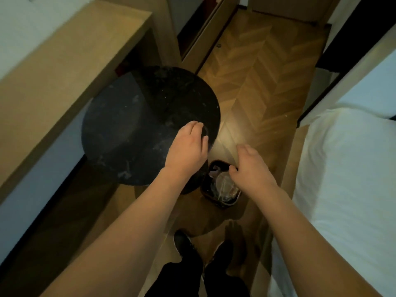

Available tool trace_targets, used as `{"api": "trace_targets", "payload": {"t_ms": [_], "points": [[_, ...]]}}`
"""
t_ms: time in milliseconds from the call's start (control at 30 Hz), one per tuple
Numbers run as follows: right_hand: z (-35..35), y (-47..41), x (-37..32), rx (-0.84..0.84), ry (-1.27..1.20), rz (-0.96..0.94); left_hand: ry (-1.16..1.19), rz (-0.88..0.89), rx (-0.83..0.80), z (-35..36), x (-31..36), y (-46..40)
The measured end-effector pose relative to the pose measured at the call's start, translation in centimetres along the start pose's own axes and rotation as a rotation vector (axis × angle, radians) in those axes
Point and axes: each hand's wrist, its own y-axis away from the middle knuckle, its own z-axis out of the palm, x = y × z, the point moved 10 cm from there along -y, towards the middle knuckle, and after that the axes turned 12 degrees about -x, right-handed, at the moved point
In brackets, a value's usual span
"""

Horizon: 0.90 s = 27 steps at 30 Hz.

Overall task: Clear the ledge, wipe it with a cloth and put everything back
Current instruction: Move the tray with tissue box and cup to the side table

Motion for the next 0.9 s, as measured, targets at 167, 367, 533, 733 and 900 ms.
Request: {"api": "trace_targets", "payload": {"t_ms": [167, 367, 533, 733, 900], "points": [[1.4, -1.3, -8.2, -0.017, 0.089, -0.086, -0.003, -0.150, 0.085, -4.6, -7.4, 3.6], [4.8, -2.4, -19.2, -0.074, 0.202, -0.216, 0.050, -0.356, 0.193, -9.7, -17.5, 10.0], [8.7, -2.5, -27.5, -0.134, 0.301, -0.338, 0.111, -0.502, 0.259, -12.2, -24.6, 16.0], [14.9, -1.2, -35.5, -0.236, 0.386, -0.498, 0.209, -0.675, 0.332, -13.2, -31.3, 23.8], [20.5, 0.6, -41.7, -0.338, 0.467, -0.654, 0.273, -0.864, 0.417, -13.1, -35.4, 32.1]]}}
